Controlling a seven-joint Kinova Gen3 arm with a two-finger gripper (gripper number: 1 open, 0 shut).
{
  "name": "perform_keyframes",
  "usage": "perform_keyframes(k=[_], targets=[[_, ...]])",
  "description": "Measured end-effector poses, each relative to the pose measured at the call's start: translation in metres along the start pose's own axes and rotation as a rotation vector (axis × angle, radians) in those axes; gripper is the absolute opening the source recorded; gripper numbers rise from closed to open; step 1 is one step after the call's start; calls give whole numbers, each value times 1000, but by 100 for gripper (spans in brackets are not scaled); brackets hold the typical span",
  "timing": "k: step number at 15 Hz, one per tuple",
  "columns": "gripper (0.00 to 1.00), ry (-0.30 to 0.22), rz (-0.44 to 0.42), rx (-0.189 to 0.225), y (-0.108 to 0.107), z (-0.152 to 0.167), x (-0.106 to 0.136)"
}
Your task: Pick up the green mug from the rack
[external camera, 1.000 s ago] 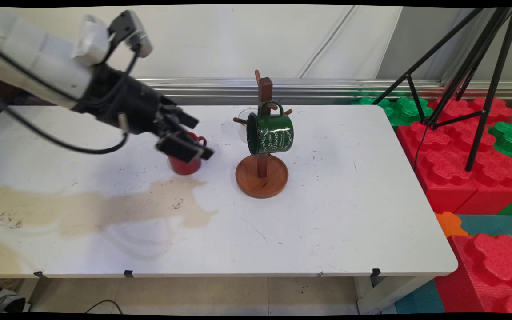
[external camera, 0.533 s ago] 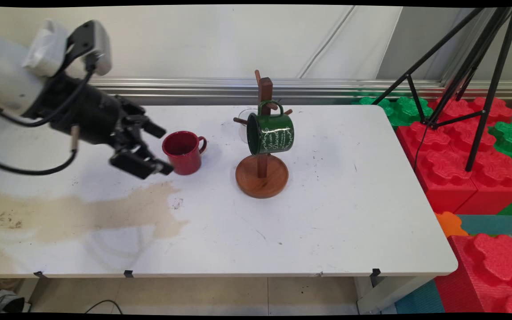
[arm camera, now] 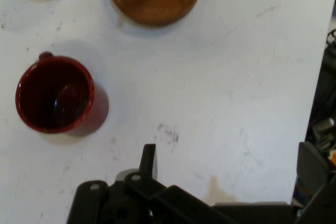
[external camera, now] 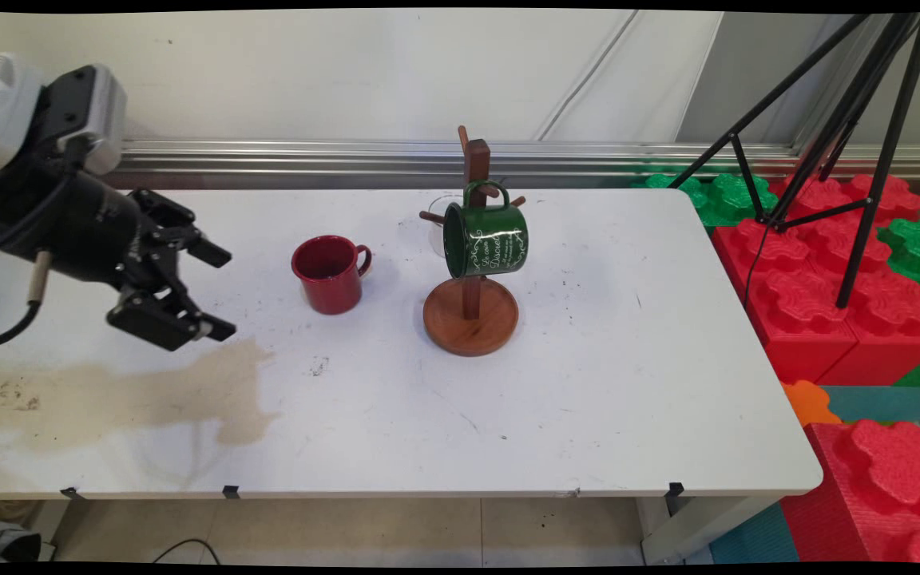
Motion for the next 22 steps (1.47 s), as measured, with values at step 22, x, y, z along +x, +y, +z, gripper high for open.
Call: perform_keyframes(k=[22], targets=[[100,-38,55,57,14,-8,18]])
